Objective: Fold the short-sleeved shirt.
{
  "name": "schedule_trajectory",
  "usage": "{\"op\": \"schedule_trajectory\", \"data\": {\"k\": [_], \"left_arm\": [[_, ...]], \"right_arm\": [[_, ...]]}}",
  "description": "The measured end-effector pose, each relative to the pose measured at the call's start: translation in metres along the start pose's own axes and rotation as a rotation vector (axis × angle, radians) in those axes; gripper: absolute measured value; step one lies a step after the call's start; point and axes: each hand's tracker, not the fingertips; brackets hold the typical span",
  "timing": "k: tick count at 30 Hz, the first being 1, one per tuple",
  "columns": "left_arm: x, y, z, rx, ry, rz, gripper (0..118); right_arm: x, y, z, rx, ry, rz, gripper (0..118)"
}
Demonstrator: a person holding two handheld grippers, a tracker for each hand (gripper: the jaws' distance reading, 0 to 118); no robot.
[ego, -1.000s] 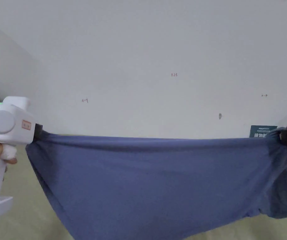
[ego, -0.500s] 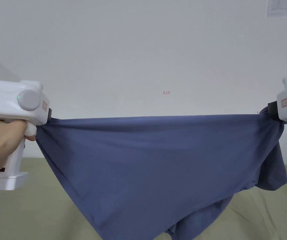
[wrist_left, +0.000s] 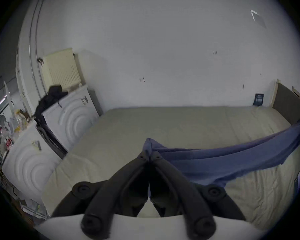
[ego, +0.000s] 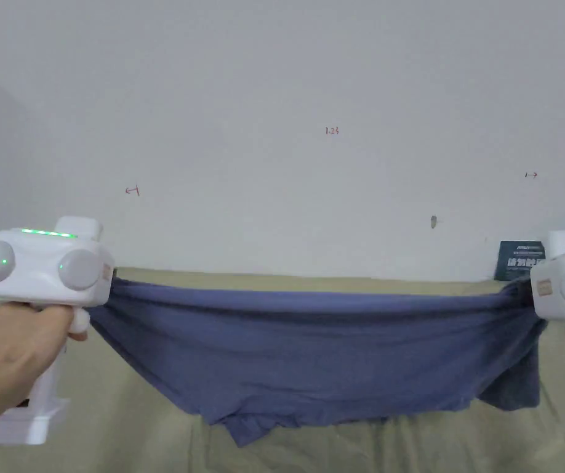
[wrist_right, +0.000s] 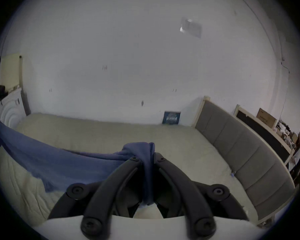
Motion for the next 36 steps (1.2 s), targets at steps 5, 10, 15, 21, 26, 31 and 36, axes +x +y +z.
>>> {"op": "schedule_trajectory", "data": {"k": [5, 10, 15, 21, 26, 31, 36], "left_arm": [[-0.009, -0.070, 0.008, -0.091, -0.052, 0.012, 0], [-0.030, -0.129, 0.065, -0.116, -0.133, 0.046, 0], [-0.054, -0.190, 0.129, -0.140, -0.180, 0.026, 0], [-0.067, -0.274, 0.181, -0.226, -0.214, 0.000, 0], [-0.067, -0.329, 0.173, -0.339, -0.235, 0.027, 0], [-0.072, -0.347, 0.158, -0.388, -0.260, 0.081, 0], [-0.082, -0.345, 0.162, -0.368, -0.297, 0.116, 91]], "right_arm": [[0.015, -0.084, 0.018, -0.094, 0.054, -0.014, 9], [0.032, -0.150, 0.081, -0.103, 0.103, -0.045, 9], [0.050, -0.212, 0.162, -0.089, 0.139, -0.018, 9], [0.062, -0.297, 0.230, -0.166, 0.137, -0.003, 9], [0.065, -0.351, 0.230, -0.266, 0.145, -0.067, 9], [0.051, -0.368, 0.223, -0.294, 0.132, -0.093, 9], [0.049, -0.357, 0.228, -0.319, 0.135, -0.121, 103]]}}
